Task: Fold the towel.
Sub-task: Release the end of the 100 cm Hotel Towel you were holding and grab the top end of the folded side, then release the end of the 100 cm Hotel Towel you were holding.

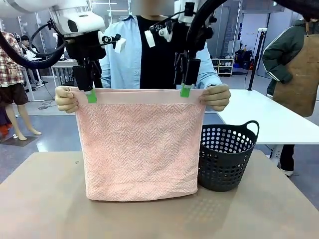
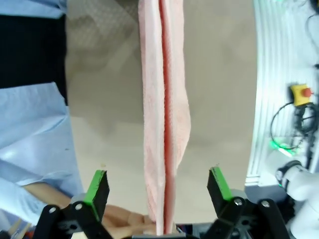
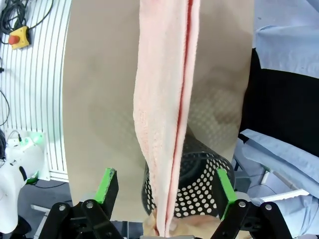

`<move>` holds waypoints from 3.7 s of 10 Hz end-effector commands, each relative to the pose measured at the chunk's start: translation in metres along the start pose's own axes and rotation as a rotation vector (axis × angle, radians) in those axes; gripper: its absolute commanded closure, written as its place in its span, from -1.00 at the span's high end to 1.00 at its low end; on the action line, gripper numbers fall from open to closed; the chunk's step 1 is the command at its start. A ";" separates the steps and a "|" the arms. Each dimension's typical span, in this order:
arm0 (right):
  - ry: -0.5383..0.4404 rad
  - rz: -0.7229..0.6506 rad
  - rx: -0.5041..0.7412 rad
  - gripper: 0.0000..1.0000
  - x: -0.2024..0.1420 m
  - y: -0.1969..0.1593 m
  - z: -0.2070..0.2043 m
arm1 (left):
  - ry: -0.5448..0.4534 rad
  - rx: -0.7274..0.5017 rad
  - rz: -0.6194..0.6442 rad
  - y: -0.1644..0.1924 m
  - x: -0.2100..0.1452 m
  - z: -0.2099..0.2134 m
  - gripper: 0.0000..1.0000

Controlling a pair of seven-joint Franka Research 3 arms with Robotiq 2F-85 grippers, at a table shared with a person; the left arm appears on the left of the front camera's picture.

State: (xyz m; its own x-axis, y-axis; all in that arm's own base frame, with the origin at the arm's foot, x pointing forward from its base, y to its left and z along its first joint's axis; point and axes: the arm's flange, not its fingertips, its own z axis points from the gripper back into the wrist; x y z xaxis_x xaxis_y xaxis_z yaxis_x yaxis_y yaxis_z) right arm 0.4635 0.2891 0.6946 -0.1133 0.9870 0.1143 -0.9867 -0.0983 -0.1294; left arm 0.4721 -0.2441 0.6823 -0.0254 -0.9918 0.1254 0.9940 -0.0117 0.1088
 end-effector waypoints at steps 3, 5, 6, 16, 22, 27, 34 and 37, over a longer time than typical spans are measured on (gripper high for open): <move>0.042 0.018 0.028 0.90 0.004 0.004 -0.021 | 0.004 -0.034 0.034 -0.009 -0.002 -0.018 1.00; 0.039 0.002 0.030 0.90 0.002 0.006 -0.023 | -0.001 -0.034 0.043 -0.011 -0.004 -0.019 1.00; 0.043 -0.005 0.019 0.45 0.002 0.007 -0.023 | 0.001 -0.024 0.042 -0.012 -0.003 -0.019 1.00; 0.074 -0.054 -0.013 -1.00 -0.001 0.011 -0.023 | 0.001 -0.001 0.035 -0.018 0.001 -0.016 -1.00; 0.056 -0.028 0.011 -1.00 0.000 0.005 -0.018 | 0.013 -0.022 0.015 -0.010 0.002 -0.013 -1.00; 0.056 -0.028 0.011 -1.00 0.000 0.005 -0.018 | 0.013 -0.022 0.015 -0.010 0.002 -0.013 -1.00; 0.056 -0.028 0.011 -1.00 0.000 0.005 -0.018 | 0.013 -0.022 0.015 -0.010 0.002 -0.013 -1.00; 0.056 -0.028 0.011 -1.00 0.000 0.005 -0.018 | 0.013 -0.022 0.015 -0.010 0.002 -0.013 -1.00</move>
State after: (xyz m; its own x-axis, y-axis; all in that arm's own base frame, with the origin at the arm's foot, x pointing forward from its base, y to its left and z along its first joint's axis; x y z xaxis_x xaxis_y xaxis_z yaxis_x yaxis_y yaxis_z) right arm 0.4614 0.2916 0.6749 -0.0804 0.9948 0.0621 -0.9908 -0.0730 -0.1142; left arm 0.4644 -0.2488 0.6670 -0.0106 -0.9937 0.1118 0.9967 -0.0014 0.0816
